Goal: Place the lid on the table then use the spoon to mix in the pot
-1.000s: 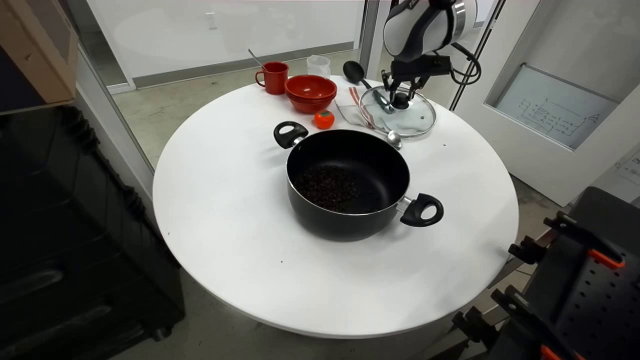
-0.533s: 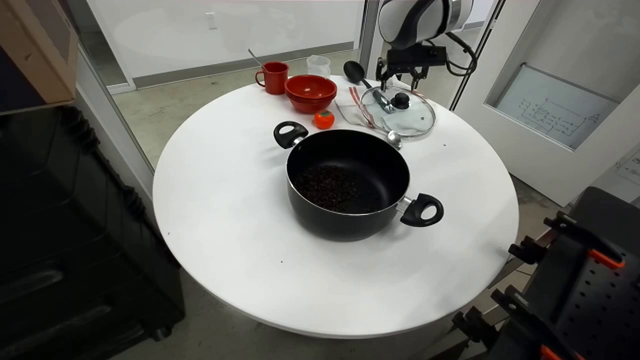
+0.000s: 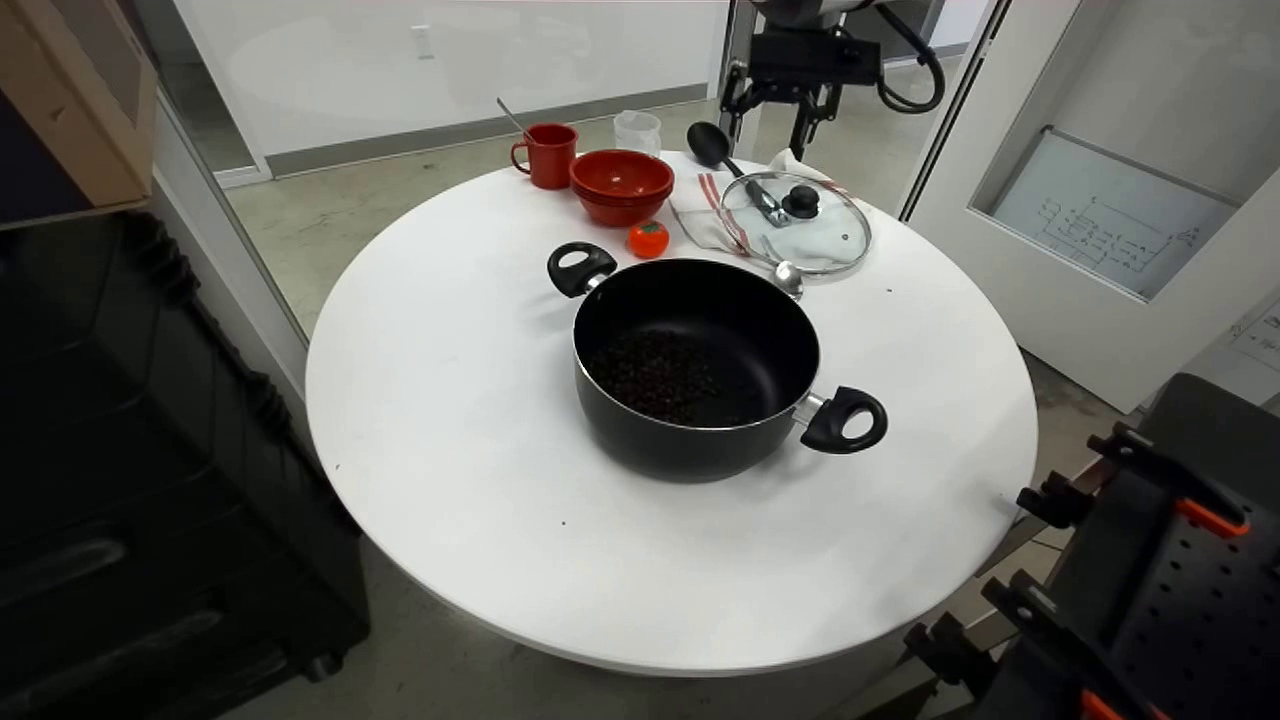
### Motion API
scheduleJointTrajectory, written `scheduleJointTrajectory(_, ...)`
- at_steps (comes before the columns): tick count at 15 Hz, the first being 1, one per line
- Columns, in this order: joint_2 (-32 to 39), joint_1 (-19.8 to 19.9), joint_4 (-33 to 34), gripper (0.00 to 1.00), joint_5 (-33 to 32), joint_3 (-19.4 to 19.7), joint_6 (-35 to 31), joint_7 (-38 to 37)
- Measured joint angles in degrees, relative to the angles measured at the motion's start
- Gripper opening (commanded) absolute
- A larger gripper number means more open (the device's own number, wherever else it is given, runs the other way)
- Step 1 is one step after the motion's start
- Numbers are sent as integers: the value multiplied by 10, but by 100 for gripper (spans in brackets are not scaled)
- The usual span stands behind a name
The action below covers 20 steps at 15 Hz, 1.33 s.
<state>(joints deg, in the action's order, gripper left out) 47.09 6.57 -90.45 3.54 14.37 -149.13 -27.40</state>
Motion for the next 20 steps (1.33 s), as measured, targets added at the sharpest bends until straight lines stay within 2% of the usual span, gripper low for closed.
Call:
scheduleJointTrajectory(6, -125, -35, -176, 100, 0, 0, 0, 1)
scheduleJointTrajectory(11, -225, -33, -332, 100, -4, 7, -7, 34)
scheduleJointTrajectory(16, -299, -22, -484, 99, -4, 0, -53, 99)
scheduleJointTrajectory(20, -314, -15, -552, 99, -4, -1, -120, 130)
